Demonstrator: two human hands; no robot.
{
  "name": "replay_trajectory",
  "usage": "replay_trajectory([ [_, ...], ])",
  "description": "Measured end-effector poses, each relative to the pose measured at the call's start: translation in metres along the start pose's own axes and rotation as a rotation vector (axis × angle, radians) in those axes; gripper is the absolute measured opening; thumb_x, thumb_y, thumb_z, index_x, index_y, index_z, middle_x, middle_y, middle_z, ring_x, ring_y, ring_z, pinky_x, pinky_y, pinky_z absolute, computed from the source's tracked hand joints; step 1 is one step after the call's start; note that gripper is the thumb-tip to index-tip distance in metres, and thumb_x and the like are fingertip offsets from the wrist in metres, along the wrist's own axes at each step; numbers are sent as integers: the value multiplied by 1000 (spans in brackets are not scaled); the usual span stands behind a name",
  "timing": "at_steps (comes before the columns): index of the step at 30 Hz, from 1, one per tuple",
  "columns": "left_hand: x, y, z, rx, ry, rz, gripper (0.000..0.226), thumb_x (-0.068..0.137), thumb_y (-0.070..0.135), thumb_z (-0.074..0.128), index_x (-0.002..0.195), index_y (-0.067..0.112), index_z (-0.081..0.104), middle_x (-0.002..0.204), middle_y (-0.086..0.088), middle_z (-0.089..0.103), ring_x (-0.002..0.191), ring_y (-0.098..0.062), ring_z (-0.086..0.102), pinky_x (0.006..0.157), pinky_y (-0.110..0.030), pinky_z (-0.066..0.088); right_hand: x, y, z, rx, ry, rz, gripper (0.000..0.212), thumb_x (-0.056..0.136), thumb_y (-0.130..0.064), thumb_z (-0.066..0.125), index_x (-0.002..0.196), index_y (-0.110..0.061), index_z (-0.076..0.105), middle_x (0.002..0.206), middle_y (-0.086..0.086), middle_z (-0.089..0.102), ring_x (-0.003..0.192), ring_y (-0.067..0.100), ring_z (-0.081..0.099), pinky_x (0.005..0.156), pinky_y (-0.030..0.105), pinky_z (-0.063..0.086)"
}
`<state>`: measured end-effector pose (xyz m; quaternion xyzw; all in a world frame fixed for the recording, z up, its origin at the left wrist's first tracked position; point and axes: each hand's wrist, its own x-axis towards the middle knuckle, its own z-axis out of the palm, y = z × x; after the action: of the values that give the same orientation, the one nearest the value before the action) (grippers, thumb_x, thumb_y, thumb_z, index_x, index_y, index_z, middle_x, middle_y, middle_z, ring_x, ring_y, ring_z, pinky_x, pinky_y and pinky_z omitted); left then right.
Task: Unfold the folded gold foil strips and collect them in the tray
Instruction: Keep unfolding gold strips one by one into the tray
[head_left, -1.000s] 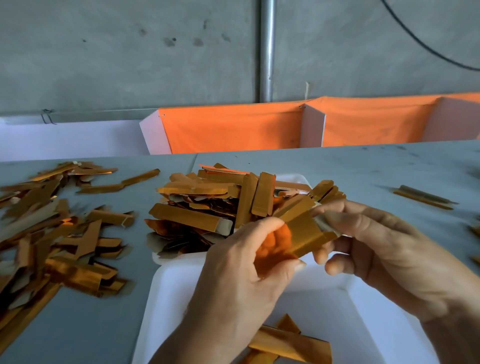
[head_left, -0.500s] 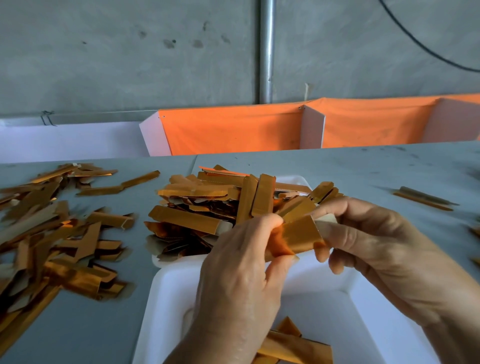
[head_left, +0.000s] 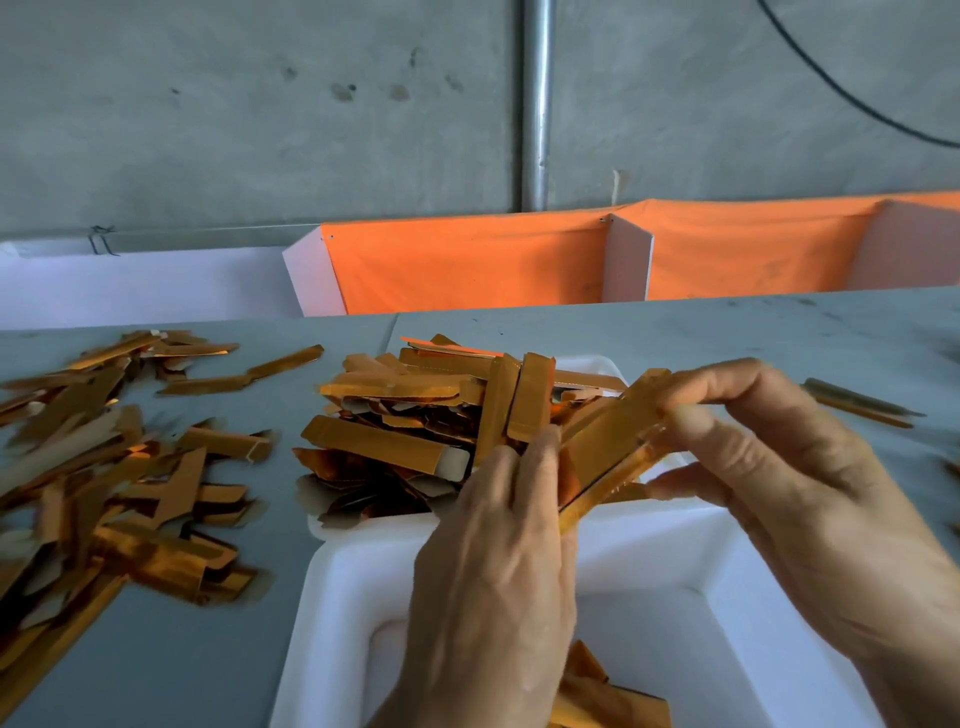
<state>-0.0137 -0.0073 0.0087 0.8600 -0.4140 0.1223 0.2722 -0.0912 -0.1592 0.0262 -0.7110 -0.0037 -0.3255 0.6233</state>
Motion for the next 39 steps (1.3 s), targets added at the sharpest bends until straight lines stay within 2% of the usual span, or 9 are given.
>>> replay_trajectory([
  [3, -1, 6, 1, 41, 90, -34, 64, 77, 48, 52, 128, 9, 57, 82, 1, 57, 61, -12, 60, 45, -19, 46, -2, -4, 3, 25, -44, 24, 44, 64, -53, 79, 86, -19, 64, 91, 10, 71, 81, 27, 69, 70, 28, 56],
  [8, -4, 13, 1, 4, 14, -48, 70, 86, 52, 31, 137, 6, 47, 87, 2, 53, 60, -8, 56, 46, -15, 42, -3, -2, 9, 20, -78, 87, 27, 70, -39, 78, 86, -19, 67, 88, 7, 70, 82, 29, 70, 62, 25, 55],
  [12, 1, 10, 13, -330, -35, -16, 68, 86, 53, 14, 149, 30, 7, 104, 19, 33, 84, -4, 49, 66, -6, 36, 1, 1, 8, 94, -50, 153, 15, 66, -32, 74, 77, -23, 70, 70, 4, 66, 63, 19, 66, 59, 23, 54],
  [14, 2, 2, 18, -674, -60, -90, 58, 93, 44, 30, 147, 35, 12, 105, 22, 43, 108, -9, 53, 87, -16, 43, 3, 3, 6, 114, -40, 180, 16, 63, -26, 71, 79, -22, 70, 70, 6, 66, 62, 19, 65, 58, 24, 54],
  [18, -4, -8, 0, -1085, -230, -52, 67, 81, 41, 62, 135, 60, 28, 107, 11, 67, 82, -10, 67, 72, -23, 53, 6, 5, 4, 137, 16, 142, 14, 68, -15, 64, 80, -22, 67, 69, 5, 63, 61, 20, 64, 57, 25, 54],
  [22, -4, -11, -1, -1100, -104, -57, 62, 83, 31, 57, 131, 63, 33, 108, 12, 67, 82, -6, 66, 72, -12, 49, 2, 0, 6, 48, -92, 54, 9, 76, -15, 71, 83, -21, 71, 73, 7, 67, 67, 20, 67, 60, 24, 55],
  [26, -5, -13, 0, -1104, -71, -87, 66, 82, 25, 49, 132, 64, 29, 134, 32, 46, 115, 8, 52, 83, -9, 46, -3, -1, 13, -235, -130, -22, 15, 76, -30, 77, 89, -29, 70, 91, 4, 67, 79, 25, 66, 68, 37, 56],
  [31, -1, -14, 6, -1064, -42, -41, 76, 83, 17, 50, 143, 51, 19, 141, 25, 43, 118, 5, 51, 76, -8, 47, -5, -1, 27, -541, -80, -224, 24, 77, -29, 76, 98, -29, 64, 93, -4, 63, 76, 11, 67, 63, 20, 55],
  [39, -4, -7, 5, -706, 36, 1, 83, 80, 31, 50, 138, 63, -1, 125, 32, 35, 115, 3, 49, 88, -19, 49, -5, 2, 32, -458, -75, -55, 23, 70, -34, 66, 91, -40, 59, 82, -13, 66, 68, 13, 68, 63, 26, 56],
])
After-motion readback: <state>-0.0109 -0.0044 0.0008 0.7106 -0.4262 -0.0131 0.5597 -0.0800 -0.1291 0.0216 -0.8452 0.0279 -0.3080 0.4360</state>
